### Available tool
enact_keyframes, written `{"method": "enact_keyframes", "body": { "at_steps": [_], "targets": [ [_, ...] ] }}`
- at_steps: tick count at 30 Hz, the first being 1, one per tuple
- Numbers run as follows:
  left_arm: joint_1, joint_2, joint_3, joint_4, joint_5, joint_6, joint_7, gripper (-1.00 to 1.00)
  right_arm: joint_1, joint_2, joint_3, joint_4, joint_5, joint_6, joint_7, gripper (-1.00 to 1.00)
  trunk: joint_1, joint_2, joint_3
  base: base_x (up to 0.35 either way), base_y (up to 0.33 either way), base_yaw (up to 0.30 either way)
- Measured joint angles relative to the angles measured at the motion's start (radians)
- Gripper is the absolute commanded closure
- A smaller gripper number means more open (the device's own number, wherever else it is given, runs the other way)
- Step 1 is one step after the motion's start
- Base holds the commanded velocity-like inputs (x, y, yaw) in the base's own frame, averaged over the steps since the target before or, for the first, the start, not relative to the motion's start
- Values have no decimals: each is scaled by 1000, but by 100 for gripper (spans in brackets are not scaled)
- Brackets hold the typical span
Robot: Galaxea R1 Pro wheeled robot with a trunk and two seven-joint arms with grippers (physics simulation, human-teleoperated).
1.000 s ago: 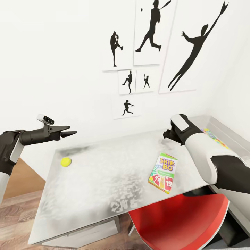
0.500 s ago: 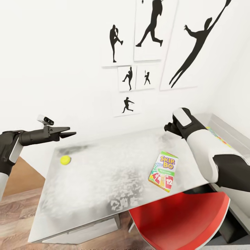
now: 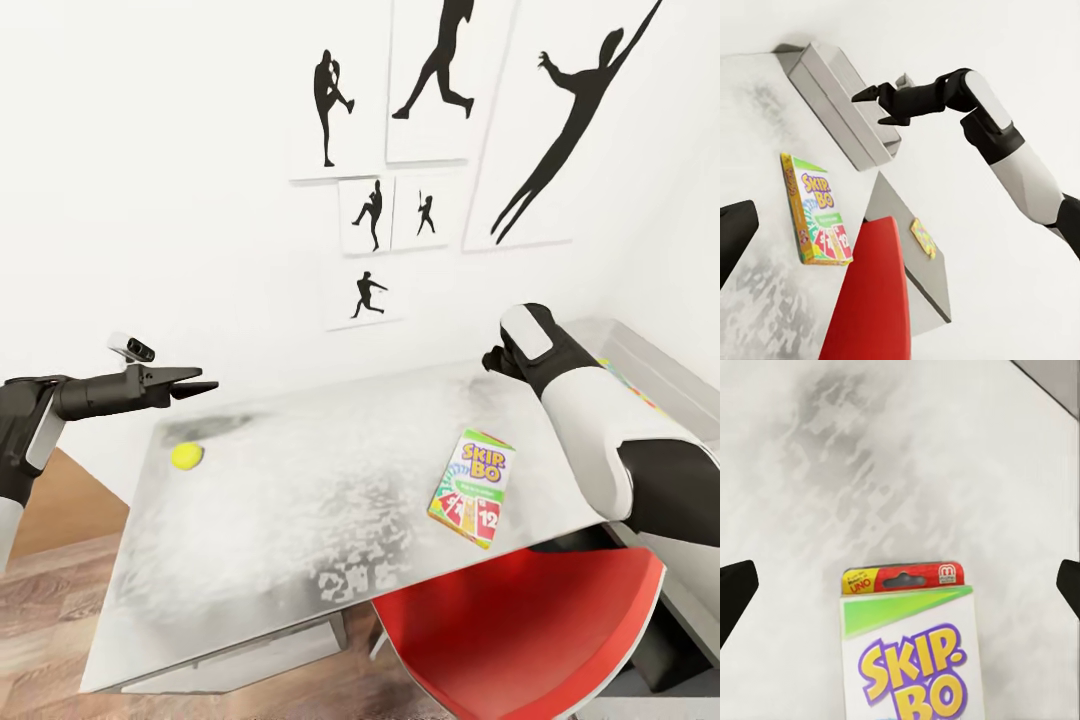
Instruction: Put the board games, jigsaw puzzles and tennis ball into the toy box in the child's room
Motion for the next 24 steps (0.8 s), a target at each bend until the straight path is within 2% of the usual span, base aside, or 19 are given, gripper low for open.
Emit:
{"method": "enact_keyframes", "body": {
  "at_steps": [8, 24],
  "targets": [
    [0, 0, 1, 2, 0, 0, 0, -100, 1, -24, -1, 1, 3, 1, 3, -100, 0, 0, -13, 0, 0, 0],
    [0, 1, 7, 3, 0, 0, 0, -100, 1, -25, -1, 3, 3, 1, 10, -100, 0, 0, -39, 0, 0, 0]
  ]
}}
